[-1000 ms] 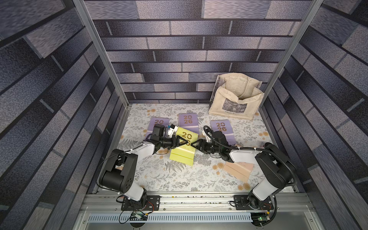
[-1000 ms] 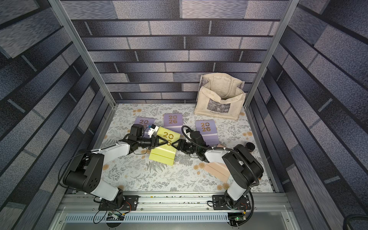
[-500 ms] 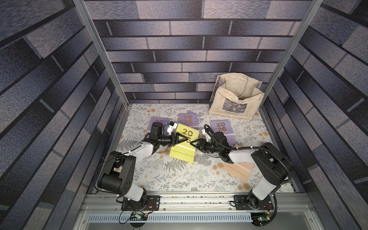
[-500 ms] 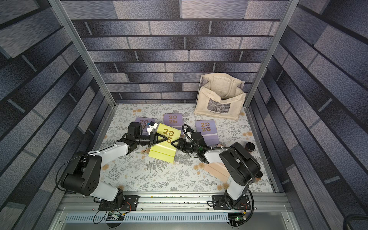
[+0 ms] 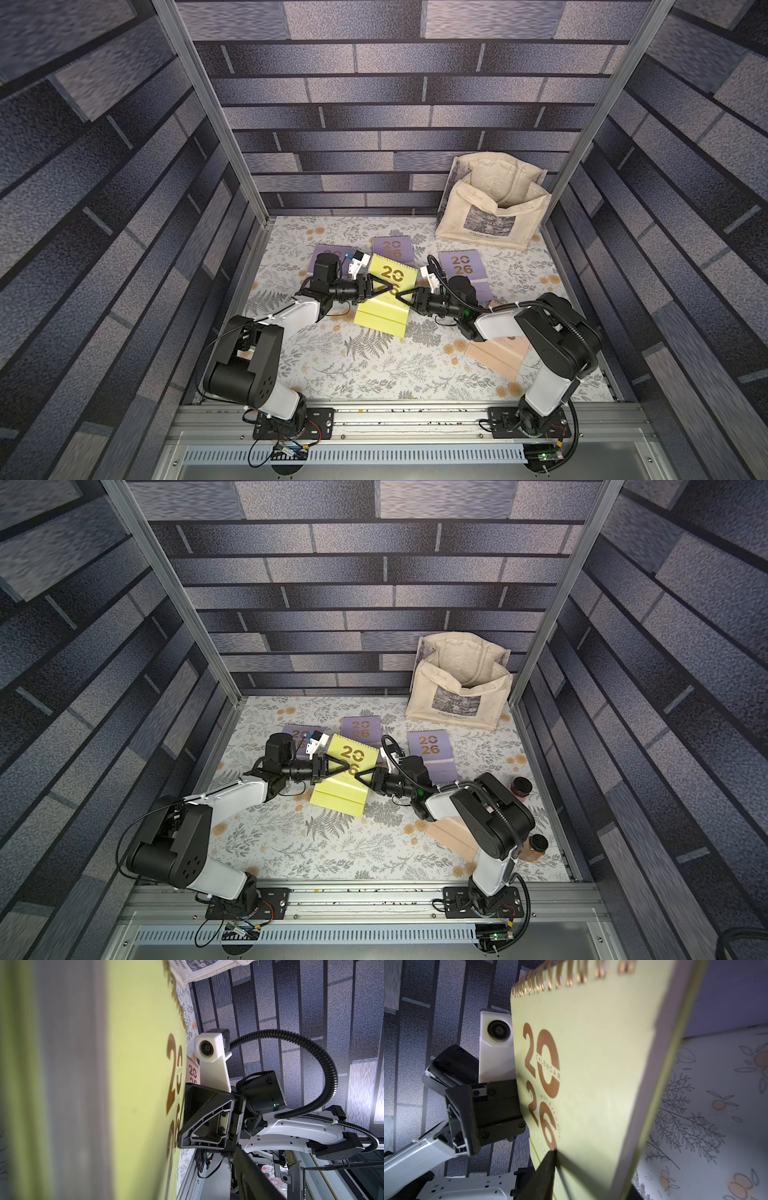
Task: Stack the calendars
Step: Pick up the calendar at the center of the board.
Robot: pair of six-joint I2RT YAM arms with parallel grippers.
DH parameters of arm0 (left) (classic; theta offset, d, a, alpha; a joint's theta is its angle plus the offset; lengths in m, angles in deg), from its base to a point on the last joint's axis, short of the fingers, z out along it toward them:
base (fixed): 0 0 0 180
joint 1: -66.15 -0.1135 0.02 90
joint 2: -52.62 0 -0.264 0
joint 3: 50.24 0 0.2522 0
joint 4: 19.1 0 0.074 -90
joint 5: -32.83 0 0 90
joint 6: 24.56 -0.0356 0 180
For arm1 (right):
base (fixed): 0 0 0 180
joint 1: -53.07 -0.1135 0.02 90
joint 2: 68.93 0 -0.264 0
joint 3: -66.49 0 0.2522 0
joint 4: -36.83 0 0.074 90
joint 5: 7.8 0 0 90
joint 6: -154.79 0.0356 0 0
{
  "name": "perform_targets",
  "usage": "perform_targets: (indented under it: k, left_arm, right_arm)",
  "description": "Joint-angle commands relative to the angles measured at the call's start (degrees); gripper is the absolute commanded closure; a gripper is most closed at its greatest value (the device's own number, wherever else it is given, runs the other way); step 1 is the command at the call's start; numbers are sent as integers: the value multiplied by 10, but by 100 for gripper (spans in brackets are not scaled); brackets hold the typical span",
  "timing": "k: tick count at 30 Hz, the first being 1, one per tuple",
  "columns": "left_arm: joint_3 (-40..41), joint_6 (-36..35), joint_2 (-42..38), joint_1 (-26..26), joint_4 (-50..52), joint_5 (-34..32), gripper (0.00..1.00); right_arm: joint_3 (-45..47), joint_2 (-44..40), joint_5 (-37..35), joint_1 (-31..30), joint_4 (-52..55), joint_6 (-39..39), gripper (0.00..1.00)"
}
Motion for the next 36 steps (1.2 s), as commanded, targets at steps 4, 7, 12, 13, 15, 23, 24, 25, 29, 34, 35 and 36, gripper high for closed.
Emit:
perform_targets:
  k: [4,7,12,13,15,23,24,25,29,34,35,36]
  left_arm:
    - [-18,6,-27,9,-44,46,35]
    - [-19,7,-26,11,-45,47,33]
    - [-25,1,-29,9,-35,44,28]
    - [-26,-1,-32,9,-30,42,26]
    - [-28,-9,-39,6,-15,34,19]
    - [-45,-88,-68,-11,108,-16,0]
    - [-46,-95,-71,-15,119,-27,0]
    - [-48,-104,-74,-19,138,-44,0]
    - [-38,-116,-101,-49,177,-129,0]
    - [-22,-131,-139,-63,212,-234,0]
    - [-19,-131,-144,-63,210,-238,0]
    - [-16,-131,-147,-63,209,-240,0]
  right_arm:
    - [-1,2,11,-2,-17,-8,72]
    - [-2,-2,15,-2,-21,-9,76]
    - [-3,-3,20,-1,-28,-1,91]
    - [-2,-5,20,-2,-30,2,95]
    - [-1,-12,20,-2,-32,10,100]
    - [11,-109,-4,-2,98,-25,100]
    - [11,-123,-9,-2,127,-33,100]
    - [9,-139,-13,-1,162,-45,100]
    - [4,-193,-27,-2,299,-87,100]
    - [18,-238,-29,-2,400,-117,100]
    - [24,-242,-27,-2,406,-113,100]
    - [29,-246,-26,-2,410,-110,100]
